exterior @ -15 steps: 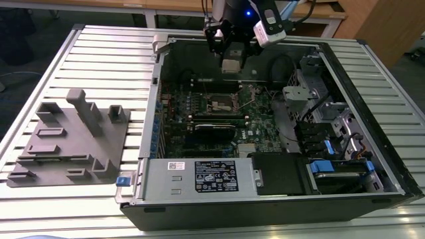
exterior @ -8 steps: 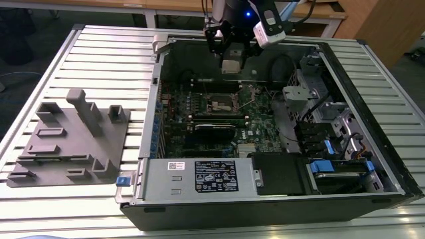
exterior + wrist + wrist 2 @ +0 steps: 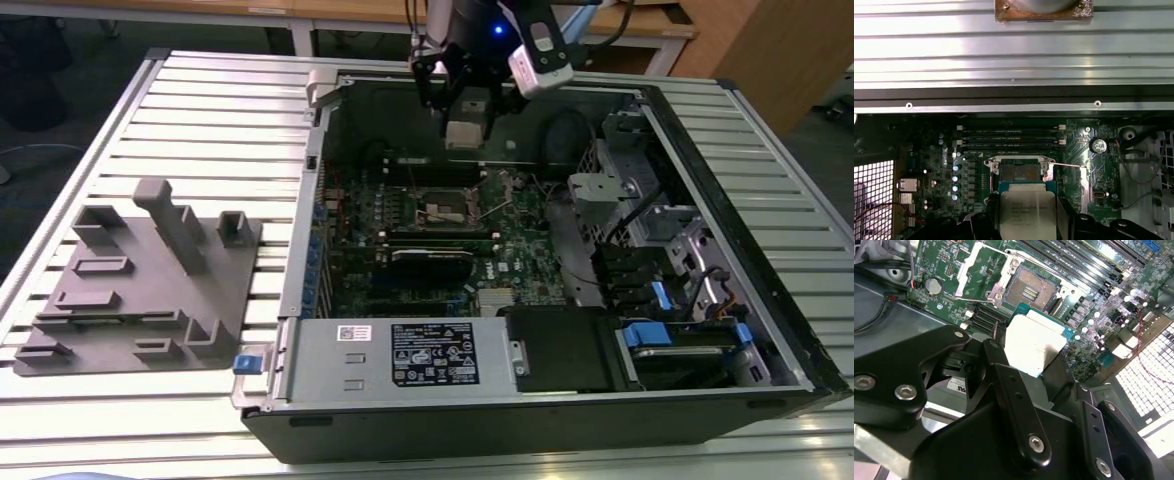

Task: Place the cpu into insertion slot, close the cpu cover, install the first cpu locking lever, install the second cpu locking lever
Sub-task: 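Place the cpu into insertion slot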

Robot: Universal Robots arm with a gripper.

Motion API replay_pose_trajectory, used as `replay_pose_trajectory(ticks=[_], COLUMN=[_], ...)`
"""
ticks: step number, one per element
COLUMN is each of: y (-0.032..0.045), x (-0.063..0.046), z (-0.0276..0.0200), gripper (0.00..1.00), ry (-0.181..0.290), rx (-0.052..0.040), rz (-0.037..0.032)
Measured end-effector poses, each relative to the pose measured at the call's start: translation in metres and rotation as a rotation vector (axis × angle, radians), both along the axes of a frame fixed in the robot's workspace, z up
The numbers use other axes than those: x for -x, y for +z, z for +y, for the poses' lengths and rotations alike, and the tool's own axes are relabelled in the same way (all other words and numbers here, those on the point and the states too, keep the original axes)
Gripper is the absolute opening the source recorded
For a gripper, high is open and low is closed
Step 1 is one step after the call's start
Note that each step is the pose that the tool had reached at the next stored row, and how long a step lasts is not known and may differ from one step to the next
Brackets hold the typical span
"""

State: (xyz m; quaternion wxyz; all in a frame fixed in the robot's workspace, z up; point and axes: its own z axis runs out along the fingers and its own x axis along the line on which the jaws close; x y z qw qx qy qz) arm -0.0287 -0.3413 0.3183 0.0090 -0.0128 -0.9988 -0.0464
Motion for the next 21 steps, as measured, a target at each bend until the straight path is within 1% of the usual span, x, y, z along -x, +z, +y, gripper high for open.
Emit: replay_pose_trajectory(ticks=[7,12,17,21], y=[-0.0074,-0.0144,-0.0168,-0.0236], x=[0.000,0.000,0.000,0.000], z=[0.0000,0.0000,0.0000,0.0000], gripper=[0.54,0.54,0.54,0.54], ry=[0.000,0.000,0.000,0.000], rx=[0.0003,0.0003,0.0002,0.0002], rz=[0.0002,0.0002,0.0001,0.0001])
